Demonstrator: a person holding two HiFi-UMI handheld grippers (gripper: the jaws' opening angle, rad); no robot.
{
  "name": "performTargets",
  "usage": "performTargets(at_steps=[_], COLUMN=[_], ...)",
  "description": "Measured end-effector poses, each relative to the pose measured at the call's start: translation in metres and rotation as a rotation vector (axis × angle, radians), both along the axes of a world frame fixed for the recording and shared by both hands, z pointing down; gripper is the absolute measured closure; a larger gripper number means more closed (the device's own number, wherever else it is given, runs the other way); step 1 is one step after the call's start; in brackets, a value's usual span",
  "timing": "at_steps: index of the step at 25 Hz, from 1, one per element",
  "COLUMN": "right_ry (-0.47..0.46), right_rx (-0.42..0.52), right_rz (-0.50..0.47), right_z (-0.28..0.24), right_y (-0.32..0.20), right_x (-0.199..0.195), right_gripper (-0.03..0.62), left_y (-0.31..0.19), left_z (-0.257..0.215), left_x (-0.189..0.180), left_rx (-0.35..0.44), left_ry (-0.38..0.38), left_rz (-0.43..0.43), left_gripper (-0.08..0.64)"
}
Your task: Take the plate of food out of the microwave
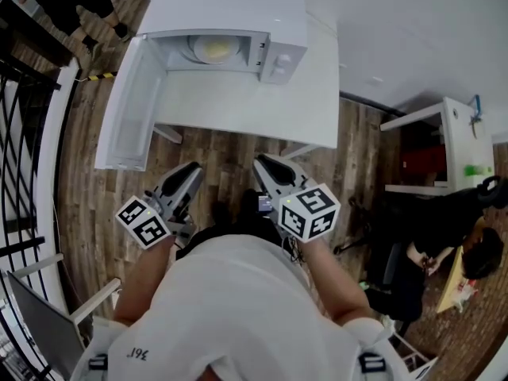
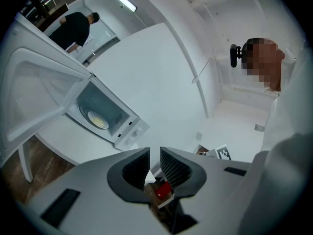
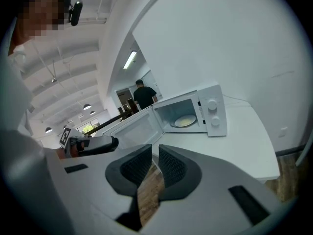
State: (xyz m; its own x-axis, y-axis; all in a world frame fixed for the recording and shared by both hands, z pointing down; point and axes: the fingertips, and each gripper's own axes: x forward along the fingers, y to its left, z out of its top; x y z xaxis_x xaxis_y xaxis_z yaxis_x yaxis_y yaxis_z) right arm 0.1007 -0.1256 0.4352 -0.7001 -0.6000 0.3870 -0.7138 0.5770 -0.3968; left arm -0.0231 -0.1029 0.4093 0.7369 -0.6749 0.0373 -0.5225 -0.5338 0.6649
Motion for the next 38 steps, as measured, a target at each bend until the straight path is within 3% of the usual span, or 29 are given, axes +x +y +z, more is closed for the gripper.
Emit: performTargets(at_steps=[8,25,33,38], right_ry=[0.000,0.022,0.067,0.093], right_rx=[-0.018,-0.035,0.030,0.014], right_rz=[-0.011,0.107,0.131,0.143], right_z=[0.013,0.026,0.031,0.049], right_y=[-0.014,-0.038,-0.118,-0.172], right_x=[0.011,-0.007,-0.024,-0.035], right_gripper=[0.549,0.549,0.548,0.549], left_y=[-0.009,-0.043,-0.122,-0.171], left_z=[0.006,0.020,0.028,0.042], left_x=[0.009,-0.015,-0.015,-0.014], left_rx=[-0.017,-0.056,-0.012,-0.017], left_ry=[-0.035,-0.040,-0.083,-0.124], left_rz=[-0.039,0.017,-0.026,-0.033], left_gripper=[0.500,0.500,0.500,0.500])
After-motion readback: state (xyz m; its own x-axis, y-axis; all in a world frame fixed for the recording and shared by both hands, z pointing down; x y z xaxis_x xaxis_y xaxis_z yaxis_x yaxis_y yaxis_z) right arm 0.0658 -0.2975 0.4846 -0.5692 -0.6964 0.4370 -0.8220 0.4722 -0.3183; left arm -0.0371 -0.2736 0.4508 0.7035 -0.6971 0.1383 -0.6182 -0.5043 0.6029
